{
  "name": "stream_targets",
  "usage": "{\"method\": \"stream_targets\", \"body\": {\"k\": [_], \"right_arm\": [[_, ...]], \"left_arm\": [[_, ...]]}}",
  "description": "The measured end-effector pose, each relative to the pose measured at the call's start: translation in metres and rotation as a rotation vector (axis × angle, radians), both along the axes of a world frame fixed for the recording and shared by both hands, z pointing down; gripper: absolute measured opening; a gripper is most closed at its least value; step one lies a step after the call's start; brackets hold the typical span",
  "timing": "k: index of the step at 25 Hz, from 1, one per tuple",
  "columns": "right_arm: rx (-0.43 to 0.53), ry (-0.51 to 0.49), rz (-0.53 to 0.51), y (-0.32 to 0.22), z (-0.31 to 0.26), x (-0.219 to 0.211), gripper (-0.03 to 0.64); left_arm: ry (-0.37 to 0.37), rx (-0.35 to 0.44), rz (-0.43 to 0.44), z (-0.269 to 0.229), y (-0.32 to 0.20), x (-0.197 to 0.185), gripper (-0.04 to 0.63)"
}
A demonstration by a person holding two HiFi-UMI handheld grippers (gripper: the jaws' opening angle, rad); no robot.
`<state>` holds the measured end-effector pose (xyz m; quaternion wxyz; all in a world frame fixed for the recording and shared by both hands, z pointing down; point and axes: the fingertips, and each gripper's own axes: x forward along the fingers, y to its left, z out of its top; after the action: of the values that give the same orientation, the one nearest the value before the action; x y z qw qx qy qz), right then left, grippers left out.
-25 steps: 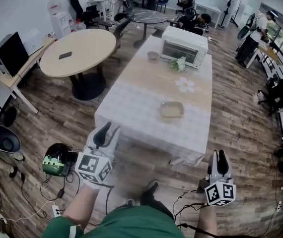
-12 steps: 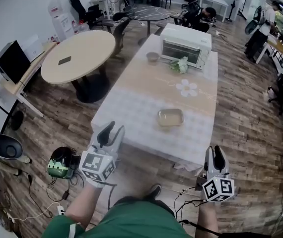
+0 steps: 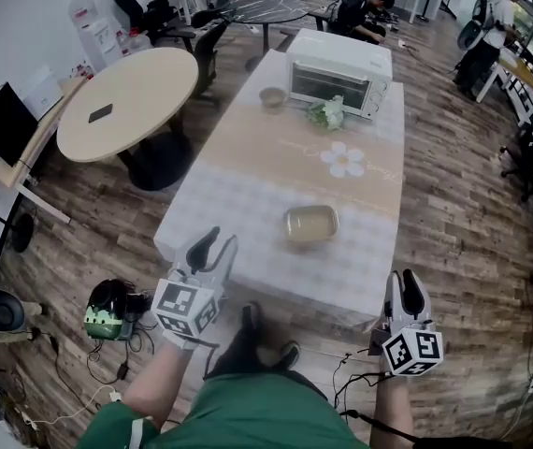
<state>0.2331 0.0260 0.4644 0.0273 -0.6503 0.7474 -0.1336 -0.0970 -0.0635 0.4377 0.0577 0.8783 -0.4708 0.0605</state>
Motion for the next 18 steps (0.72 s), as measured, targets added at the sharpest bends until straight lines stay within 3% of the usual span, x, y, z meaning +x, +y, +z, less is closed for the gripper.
{"method": "stream_targets", "body": {"k": [8,18], "right_arm": [[-0.067,0.014,0.100,-0.076,0.012,-0.005,0.110],[-0.206,0.040,0.099,-0.164,0.046,-0.034,0.110]], "left_arm": [[0.021,-0.083,0.108,0.037,-0.109,0.000,0.143],[0.025,-0.155,0.213,0.070,-0.203,-0.019,0.143]]}}
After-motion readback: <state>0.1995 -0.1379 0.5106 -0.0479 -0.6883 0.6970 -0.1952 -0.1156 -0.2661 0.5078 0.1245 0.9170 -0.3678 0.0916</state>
